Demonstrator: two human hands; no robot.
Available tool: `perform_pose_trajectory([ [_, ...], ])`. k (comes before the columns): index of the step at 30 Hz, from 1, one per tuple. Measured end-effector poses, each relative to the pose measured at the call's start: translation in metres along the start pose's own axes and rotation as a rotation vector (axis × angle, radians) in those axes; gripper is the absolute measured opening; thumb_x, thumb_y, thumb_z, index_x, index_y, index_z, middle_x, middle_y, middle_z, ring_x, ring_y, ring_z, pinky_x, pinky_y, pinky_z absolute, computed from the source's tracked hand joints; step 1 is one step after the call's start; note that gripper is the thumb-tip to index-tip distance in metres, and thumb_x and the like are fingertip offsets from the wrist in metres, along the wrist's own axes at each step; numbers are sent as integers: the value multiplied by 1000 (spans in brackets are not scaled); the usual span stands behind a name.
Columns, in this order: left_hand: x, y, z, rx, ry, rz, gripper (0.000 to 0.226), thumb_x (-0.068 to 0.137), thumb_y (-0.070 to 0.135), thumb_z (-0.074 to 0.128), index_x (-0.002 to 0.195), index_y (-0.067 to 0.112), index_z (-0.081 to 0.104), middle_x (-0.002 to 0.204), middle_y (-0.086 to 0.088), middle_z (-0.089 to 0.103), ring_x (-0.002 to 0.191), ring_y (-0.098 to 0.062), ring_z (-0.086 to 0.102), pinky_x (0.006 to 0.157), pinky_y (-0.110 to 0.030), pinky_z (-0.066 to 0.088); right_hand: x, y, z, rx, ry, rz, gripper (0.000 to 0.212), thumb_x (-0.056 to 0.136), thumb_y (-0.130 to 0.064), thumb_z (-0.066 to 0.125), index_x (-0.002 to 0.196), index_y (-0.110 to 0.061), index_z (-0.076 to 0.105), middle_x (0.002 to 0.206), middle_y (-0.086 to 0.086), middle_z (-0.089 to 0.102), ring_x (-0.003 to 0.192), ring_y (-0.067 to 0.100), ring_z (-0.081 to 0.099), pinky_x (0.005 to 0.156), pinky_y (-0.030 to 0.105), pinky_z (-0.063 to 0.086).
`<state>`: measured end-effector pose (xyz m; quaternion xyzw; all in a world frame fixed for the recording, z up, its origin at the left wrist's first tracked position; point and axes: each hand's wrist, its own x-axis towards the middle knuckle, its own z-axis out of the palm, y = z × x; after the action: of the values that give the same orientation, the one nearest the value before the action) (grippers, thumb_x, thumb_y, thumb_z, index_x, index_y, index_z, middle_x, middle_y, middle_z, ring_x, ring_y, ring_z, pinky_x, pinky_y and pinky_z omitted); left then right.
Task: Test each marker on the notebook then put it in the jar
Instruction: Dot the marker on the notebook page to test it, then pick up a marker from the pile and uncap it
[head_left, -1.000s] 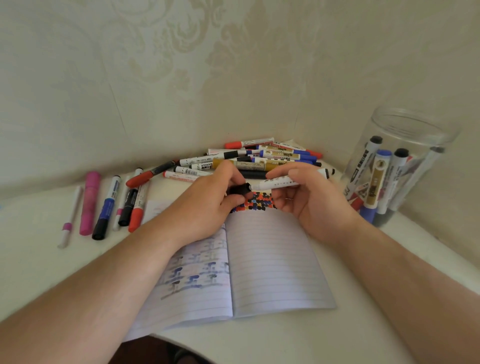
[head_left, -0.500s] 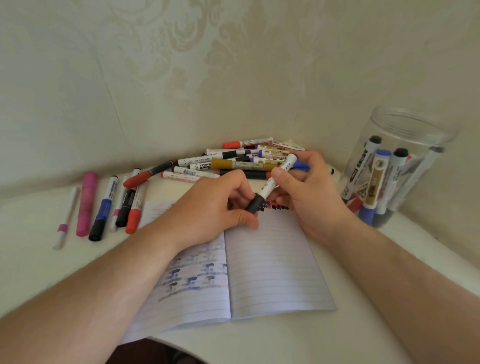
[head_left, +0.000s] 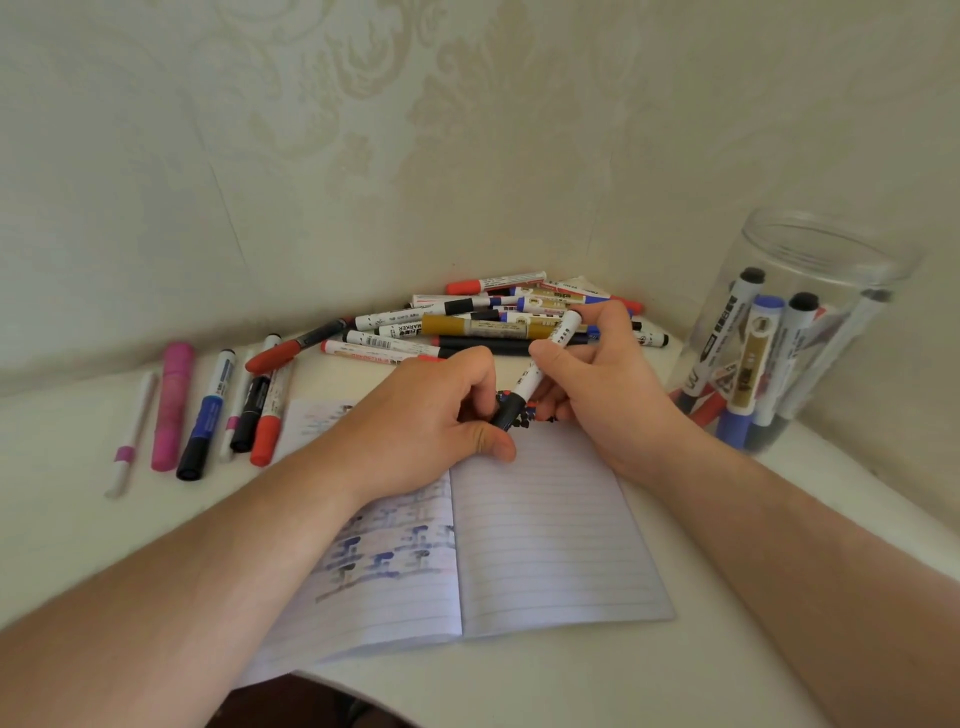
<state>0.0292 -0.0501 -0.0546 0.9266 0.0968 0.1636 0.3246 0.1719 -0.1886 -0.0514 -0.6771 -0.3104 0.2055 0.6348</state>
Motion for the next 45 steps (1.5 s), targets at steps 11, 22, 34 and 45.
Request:
perform_pose_trajectory([
  [11, -2, -3, 2, 66, 22, 55, 41, 81, 47, 82, 89, 34, 44, 83, 12, 67, 78, -3, 59, 64, -21, 44, -2, 0, 3, 66, 49, -17, 35, 102, -11, 65, 124, -21, 41, 77, 15, 75, 57, 24, 66, 52, 26, 52],
  [22, 2, 26, -23, 371, 104, -40, 13, 100, 32, 57, 110, 32, 65, 76, 13, 60, 71, -9, 57, 61, -32, 46, -22, 4, -7, -378, 158, -234, 92, 100, -38, 67, 165, -41, 3, 90, -14, 73, 72, 3, 66, 75, 19, 48],
  [34, -209, -81, -167, 803, 379, -614, 20, 98, 26, 47, 117, 20, 50, 66, -2, 59, 65, -31, 58, 56, -37, 45, -32, 2, 2, -562, -33, -332, 78, 96, -25, 69, 158, -48, 27, 83, -8, 64, 70, 17, 63, 79, 39, 52],
  [45, -228, -105, -170, 1036, 291, -692, 20, 89, 35, 46, 101, 25, 58, 79, -2, 62, 80, -31, 59, 63, -31, 42, -27, 9, 5, -534, -4, -349, 74, 96, -21, 70, 156, -40, 32, 85, -7, 64, 74, 18, 65, 77, 36, 45],
])
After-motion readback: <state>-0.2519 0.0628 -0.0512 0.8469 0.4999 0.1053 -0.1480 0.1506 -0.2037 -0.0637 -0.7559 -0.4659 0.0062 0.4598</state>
